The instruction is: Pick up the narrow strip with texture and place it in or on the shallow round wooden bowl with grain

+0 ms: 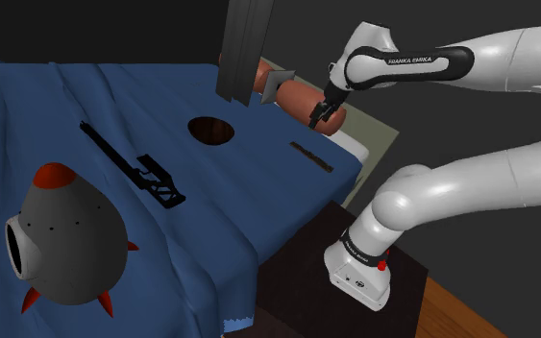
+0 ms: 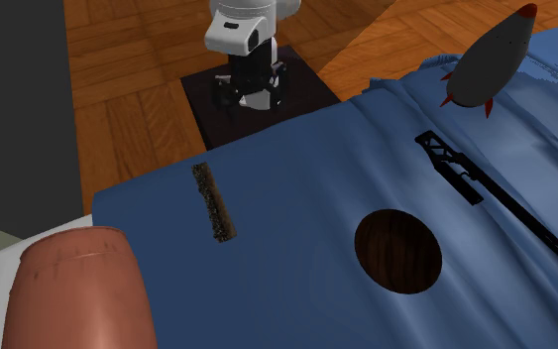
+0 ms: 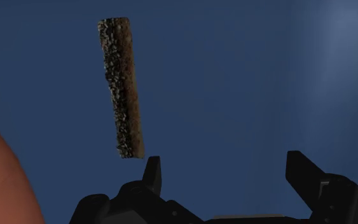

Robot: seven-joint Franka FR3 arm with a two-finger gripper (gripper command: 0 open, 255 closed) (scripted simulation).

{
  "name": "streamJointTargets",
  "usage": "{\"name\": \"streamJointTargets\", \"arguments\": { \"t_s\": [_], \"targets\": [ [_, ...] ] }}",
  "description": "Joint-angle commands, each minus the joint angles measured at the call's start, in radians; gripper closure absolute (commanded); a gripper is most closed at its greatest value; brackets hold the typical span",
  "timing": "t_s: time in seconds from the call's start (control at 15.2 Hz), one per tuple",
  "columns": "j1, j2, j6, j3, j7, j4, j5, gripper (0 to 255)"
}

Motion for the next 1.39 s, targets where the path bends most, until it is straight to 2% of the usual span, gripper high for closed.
{"name": "streamJointTargets", "arguments": {
  "t_s": [0.0, 0.33, 0.59, 0.79, 0.92, 0.99, 1.32],
  "targets": [
    [-0.008, 0.057, 0.069, -0.042, -0.028, -0.011, -0.015, 0],
    [-0.014, 0.217, 0.230, -0.153, -0.113, -0.013, -0.025, 0],
    [0.005, 0.373, 0.359, -0.247, -0.207, 0.009, 0.017, 0],
    [0.038, 0.505, 0.450, -0.321, -0.313, 0.039, 0.106, 0],
    [0.064, 0.603, 0.504, -0.363, -0.415, 0.065, 0.212, 0],
    [0.069, 0.639, 0.520, -0.372, -0.456, 0.075, 0.258, 0],
    [0.068, 0.736, 0.590, -0.351, -0.560, 0.080, 0.402, 0]
  ]
}}
